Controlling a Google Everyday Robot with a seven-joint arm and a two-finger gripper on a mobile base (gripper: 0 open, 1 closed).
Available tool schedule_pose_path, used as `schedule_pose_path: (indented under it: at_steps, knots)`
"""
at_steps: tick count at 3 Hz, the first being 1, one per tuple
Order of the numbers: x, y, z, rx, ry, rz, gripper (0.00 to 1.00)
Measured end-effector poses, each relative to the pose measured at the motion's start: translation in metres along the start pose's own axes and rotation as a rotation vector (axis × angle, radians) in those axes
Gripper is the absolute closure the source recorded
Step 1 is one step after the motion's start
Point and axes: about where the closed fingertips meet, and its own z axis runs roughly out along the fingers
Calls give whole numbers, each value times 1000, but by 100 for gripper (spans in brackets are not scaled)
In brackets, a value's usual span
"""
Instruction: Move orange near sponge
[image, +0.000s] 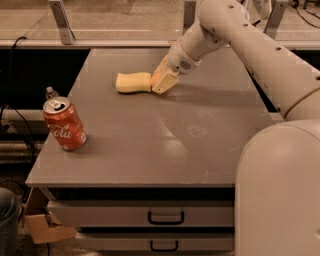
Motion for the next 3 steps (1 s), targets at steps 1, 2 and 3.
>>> schedule_pose_path:
  at_steps: [1, 2, 3]
  knots:
    - [0, 1, 4, -5, 0, 0, 36]
    - [-1, 1, 7, -11, 0, -1, 13]
    - [-1, 2, 8, -14, 0, -1, 0]
